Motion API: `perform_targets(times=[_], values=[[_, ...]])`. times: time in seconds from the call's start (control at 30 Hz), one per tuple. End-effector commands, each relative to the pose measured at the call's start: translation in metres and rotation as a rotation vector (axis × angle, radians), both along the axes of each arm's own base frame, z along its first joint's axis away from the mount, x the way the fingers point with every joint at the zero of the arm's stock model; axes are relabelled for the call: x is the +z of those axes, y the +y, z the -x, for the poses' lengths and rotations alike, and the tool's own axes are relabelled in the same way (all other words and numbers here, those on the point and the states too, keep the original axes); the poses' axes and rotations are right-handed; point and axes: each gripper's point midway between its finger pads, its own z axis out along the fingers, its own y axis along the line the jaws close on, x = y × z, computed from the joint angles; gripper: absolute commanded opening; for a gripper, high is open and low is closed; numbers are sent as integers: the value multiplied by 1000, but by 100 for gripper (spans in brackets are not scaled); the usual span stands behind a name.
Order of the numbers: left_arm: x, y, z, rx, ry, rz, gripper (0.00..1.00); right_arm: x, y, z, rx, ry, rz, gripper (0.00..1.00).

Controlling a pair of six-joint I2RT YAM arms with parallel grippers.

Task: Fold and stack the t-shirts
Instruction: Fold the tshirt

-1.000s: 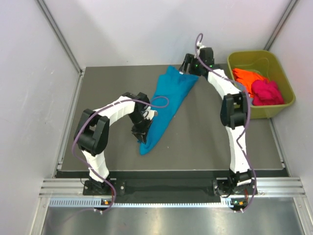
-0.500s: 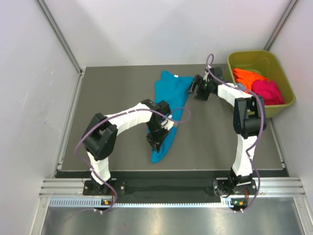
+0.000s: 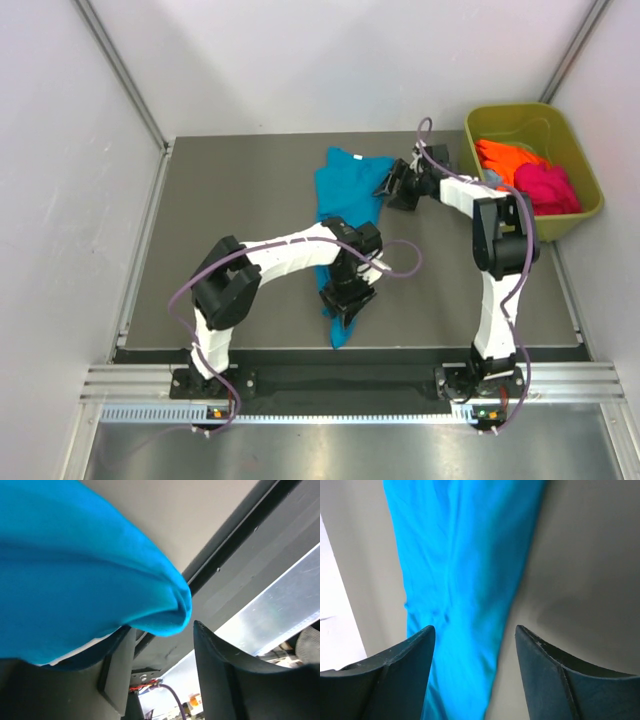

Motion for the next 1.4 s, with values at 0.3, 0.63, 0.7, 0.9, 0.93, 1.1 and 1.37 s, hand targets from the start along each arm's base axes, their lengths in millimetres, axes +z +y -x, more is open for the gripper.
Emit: perform_targets(times=[0.3, 0.63, 0.7, 0.9, 0.93, 1.1, 1.37], values=[[23, 53, -7, 8, -114, -33, 56, -16, 39, -36, 65, -81, 25, 45], [26, 84, -96, 254, -153, -22, 57, -19, 25, -75, 44, -169, 160, 20], [25, 88, -110, 288, -147, -15, 57, -10, 24, -87, 40, -205, 164, 20], [12, 76, -125, 330, -65, 39, 57, -14, 21, -107, 21, -246, 201, 29], [12, 74, -126, 331, -57, 48, 57, -15, 20, -107, 23, -245, 205, 33], [13, 59, -130, 370, 53, 138, 59, 9, 14, -85, 48, -246, 206, 75], [19, 43, -118, 425, 214, 265, 61, 46, -41, 4, 9, -121, 201, 80]])
